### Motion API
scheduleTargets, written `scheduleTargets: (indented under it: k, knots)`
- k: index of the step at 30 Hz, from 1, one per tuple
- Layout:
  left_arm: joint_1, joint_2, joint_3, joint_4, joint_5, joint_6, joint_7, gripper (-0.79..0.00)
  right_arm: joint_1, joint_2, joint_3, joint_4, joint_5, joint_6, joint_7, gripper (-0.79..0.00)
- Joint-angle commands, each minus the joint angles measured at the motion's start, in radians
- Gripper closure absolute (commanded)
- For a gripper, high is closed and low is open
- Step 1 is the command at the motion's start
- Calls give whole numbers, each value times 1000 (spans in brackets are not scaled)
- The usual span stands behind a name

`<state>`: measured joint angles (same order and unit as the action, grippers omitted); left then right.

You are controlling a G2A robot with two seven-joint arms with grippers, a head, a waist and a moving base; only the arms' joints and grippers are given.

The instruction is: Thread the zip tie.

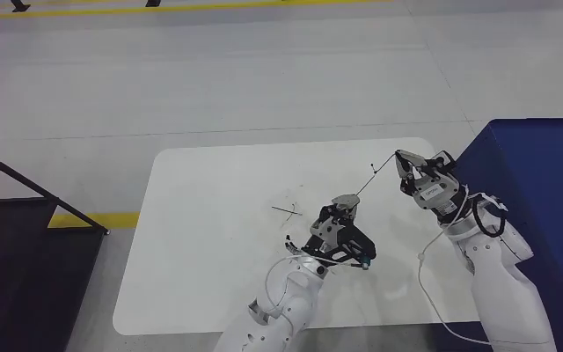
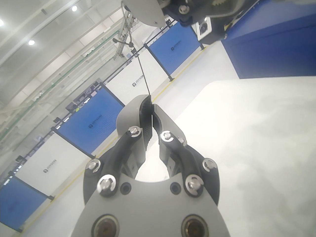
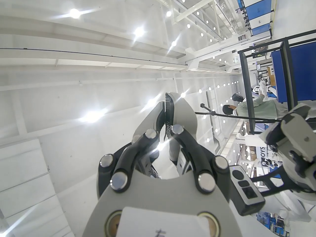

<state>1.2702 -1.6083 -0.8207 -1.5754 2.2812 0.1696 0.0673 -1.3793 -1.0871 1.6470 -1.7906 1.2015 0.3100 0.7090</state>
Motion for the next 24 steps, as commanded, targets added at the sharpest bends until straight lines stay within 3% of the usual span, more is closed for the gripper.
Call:
scheduleTargets:
  k: [1, 8, 15, 19, 21, 22, 24]
  knots:
    - [-1, -2, 1, 0, -8, 6, -3, 0, -2, 0, 1, 1, 0, 1, 2, 0]
    - [16, -8, -14, -42, -161, 10, 37, 0, -6, 1, -8, 7, -32, 12, 3, 0]
    - [26, -5, -28, -71, -173, 16, 46, 0, -4, 5, -21, 17, -92, 35, 24, 0]
    - [16, 0, -35, -50, -69, 31, 35, 0, -6, 4, -11, 17, -71, 15, 26, 0]
    - [-17, 15, -34, 37, 261, 86, 19, 0, -1, 3, 2, 20, -46, 5, 16, 0]
    - [-30, 20, -24, 99, 455, 95, -45, 0, 2, 3, 10, 21, -36, 9, 13, 0]
    - [-23, 12, -5, 94, 431, 93, -82, 0, 6, 4, 17, 22, -34, 17, 14, 0]
